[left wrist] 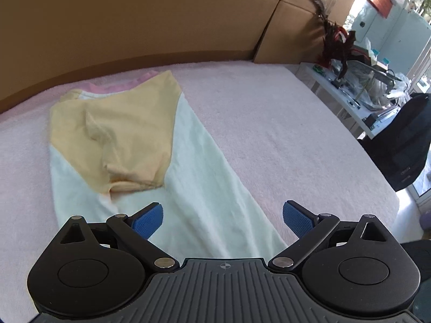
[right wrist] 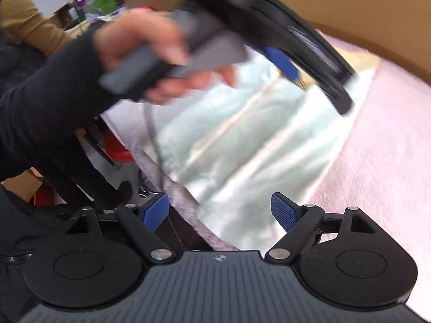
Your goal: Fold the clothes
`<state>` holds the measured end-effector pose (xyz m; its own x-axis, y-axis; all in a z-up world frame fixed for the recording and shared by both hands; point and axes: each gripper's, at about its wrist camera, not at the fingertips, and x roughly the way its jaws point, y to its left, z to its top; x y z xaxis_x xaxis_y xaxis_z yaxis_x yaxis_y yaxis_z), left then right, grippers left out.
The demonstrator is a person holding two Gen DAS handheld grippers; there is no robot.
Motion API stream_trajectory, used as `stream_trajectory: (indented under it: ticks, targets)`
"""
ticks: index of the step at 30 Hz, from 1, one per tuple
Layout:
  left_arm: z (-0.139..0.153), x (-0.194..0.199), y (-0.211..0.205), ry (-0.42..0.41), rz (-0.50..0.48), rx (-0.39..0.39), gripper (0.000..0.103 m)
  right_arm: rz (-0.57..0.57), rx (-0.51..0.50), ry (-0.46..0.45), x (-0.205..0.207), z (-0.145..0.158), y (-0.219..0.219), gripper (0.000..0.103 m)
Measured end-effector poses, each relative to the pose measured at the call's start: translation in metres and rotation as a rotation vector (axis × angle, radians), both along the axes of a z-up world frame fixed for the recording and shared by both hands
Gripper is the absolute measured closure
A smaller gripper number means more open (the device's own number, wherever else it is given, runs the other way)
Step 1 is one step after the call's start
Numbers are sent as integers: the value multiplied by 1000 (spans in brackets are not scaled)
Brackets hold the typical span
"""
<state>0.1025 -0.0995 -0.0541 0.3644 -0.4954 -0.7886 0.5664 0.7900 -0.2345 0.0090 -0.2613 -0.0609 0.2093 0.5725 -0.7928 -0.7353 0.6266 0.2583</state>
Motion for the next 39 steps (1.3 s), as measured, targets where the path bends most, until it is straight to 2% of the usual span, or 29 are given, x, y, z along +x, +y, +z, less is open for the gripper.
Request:
stream_trajectory:
  ticks: [2,4,6,10,12,14,16,21,25,28,32,34,35,37,39]
  targets:
    - [-5,-21,17,42,-15,-35,2,59,-8,42,-8,-9,5,21]
    - [-18,-37,31,124,-26,-82,2,111,-32,23,-21,-11,7,20]
    - [-30,-55,37,171,-44,-103,2,129,-25,36,-25,-3,2,23]
    - [-39,-79,41,160,-52,-160,0,69,-38,-25,-24,19,-21,23]
    - [-41,-83,40,193,-64,-220,0,28,-52,-55,-22,28,-33,23]
    - [-42,-88,36,226,-99,-249,1,1,-40,-42,-18,28,-41,22]
    - [-41,-96,30,197,-141,-208,1,-4,-40,-33,-18,28,-46,20]
    - [-40,-116,27,138,-250,-105,0,94,-94,-23,-33,25,-33,20]
    - [-31,-130,36,116,-278,-40,1,111,-110,-42,-29,32,-37,20]
    - [-17,-124,52,73,-173,-53,0,71,-116,-94,-21,41,-41,20]
    - [-11,-103,57,-39,82,7,0,-113,-40,-206,-8,46,-31,20]
    - [-14,-93,53,-84,186,47,0,-200,-70,-286,0,38,-13,20]
    - [-20,-91,48,-113,218,96,0,-234,-100,-327,5,33,-3,20]
    - [-32,-90,41,-143,234,182,0,-196,-186,-364,9,17,16,20]
    - [-44,-94,35,-162,220,255,2,-130,-240,-336,6,1,29,20]
